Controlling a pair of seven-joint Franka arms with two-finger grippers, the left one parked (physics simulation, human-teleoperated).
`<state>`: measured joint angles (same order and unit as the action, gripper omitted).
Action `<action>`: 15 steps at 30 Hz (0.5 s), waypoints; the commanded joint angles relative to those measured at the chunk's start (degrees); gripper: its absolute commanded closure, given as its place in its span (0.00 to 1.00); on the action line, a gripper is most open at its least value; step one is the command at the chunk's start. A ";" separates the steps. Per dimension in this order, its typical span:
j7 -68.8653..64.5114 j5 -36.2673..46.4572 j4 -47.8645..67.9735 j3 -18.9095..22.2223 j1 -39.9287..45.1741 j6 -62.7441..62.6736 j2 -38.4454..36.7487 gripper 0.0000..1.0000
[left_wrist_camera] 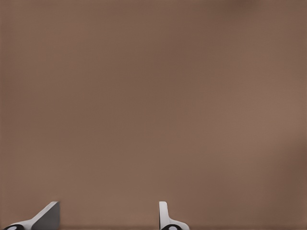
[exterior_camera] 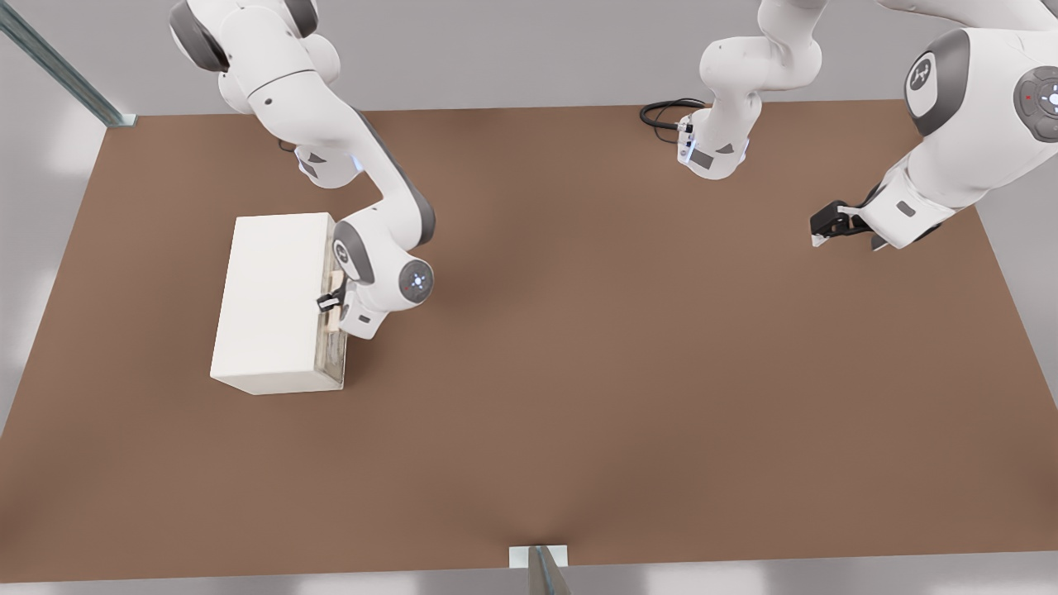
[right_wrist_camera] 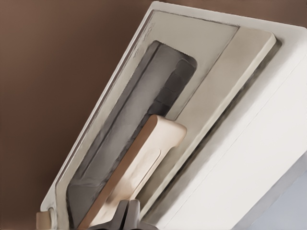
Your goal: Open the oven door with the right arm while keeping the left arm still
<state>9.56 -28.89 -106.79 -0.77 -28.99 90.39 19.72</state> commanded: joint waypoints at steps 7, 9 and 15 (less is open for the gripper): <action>-4.90 19.13 25.31 0.42 9.55 -13.14 4.01 0.00; -7.70 28.44 26.72 0.42 20.62 -15.07 1.73 0.00; -12.28 31.00 21.63 0.60 27.23 -14.72 -12.33 0.00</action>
<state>5.36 -1.34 -84.48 -0.21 -1.59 77.93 8.86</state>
